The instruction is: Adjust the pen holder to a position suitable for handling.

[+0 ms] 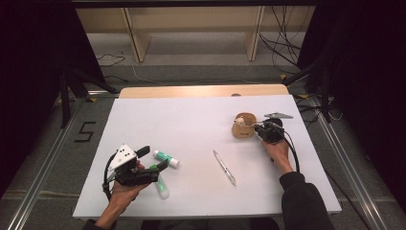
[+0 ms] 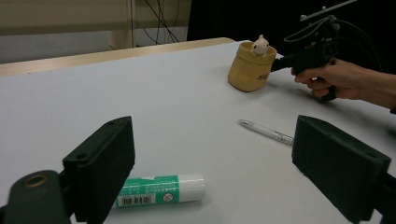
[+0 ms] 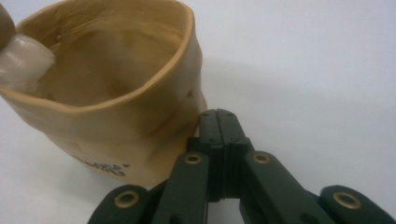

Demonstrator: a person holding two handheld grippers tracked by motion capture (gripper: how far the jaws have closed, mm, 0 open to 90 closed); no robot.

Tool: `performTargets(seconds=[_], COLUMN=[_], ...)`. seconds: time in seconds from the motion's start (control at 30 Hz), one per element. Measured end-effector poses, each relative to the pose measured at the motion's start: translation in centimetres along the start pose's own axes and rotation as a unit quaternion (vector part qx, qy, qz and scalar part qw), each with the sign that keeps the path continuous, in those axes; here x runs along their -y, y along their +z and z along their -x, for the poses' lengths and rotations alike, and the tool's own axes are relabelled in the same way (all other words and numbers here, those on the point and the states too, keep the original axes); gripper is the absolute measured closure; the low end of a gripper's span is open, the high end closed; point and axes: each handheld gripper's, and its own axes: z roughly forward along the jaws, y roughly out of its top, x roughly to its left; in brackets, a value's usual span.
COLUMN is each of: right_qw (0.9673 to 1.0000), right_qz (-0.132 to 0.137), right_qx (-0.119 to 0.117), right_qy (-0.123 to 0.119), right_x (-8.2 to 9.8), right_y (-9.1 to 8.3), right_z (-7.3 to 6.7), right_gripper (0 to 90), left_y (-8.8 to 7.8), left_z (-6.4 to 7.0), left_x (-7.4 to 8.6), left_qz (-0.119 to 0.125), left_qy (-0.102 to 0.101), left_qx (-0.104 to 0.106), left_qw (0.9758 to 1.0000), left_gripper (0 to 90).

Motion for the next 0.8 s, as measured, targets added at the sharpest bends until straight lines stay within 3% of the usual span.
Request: performTargets(seconds=[0.3, 0.8], right_qw=[0.9999, 0.9975], right_qz=[-0.005, -0.010], right_qx=[-0.011, -0.053], right_qy=[-0.011, -0.045], right_x=[-0.6, -0.9], right_y=[1.1, 2.6], right_z=[-2.4, -7.8], right_gripper=[90.0, 90.0], left_y=[0.0, -0.1], left_z=[0.0, 0.0], left_x=[0.0, -0.1], left_qz=[0.001, 0.003], left_qy=[-0.001, 0.000], left_qx=[0.001, 0.002], left_qw=[1.0000, 1.0000], left_gripper=[12.8, 12.8])
